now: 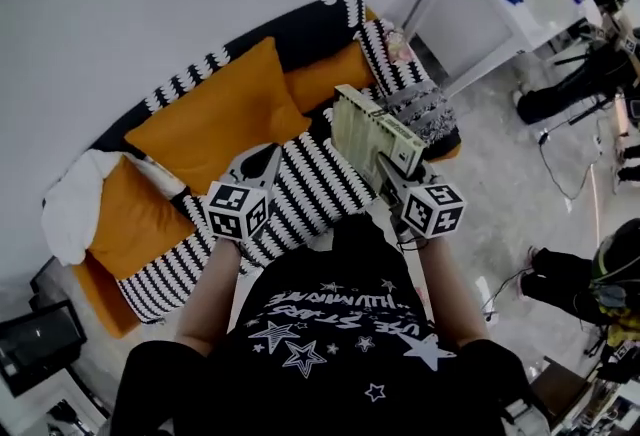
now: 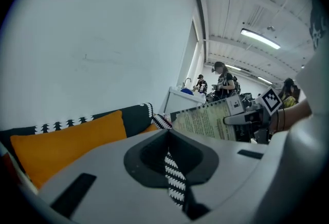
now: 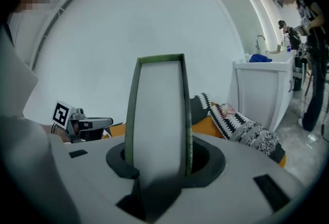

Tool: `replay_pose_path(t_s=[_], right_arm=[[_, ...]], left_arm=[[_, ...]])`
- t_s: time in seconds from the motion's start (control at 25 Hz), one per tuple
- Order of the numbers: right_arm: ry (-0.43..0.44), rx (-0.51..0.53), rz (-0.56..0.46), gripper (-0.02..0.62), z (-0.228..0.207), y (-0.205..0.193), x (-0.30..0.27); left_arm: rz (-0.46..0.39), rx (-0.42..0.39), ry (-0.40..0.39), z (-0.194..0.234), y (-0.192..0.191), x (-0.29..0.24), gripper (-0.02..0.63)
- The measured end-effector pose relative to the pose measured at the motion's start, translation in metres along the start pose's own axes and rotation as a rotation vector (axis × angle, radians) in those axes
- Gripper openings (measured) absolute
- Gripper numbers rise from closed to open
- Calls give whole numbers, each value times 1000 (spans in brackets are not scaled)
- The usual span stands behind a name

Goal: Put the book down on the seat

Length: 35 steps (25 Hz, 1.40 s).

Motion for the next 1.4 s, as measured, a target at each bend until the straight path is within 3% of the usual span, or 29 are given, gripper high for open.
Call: replay_pose_path(t_s=[0.4,0.8,1.08,1.4], right_arm=[[109,160,172,169,-90,66,-64],[192,393,392,169,-134,108,-148],[293,558,620,170,-150,119,-212],[376,800,898,169,-150,100,-275]], left_arm=[[3,91,105,5,46,-65,9],[22,201,190,28,66,-108,9],[56,269,228,47,71,-128,9],[103,347,253,52,64,-150,9]])
Point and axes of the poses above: the fingertips, and each gripper's own axes: x backward along the fingers, z to its left, y out of its top, the point moved 8 cm from there along x, backward along the fingers, and after that the axes turned 15 degrees about z, right-handed, at the moved point
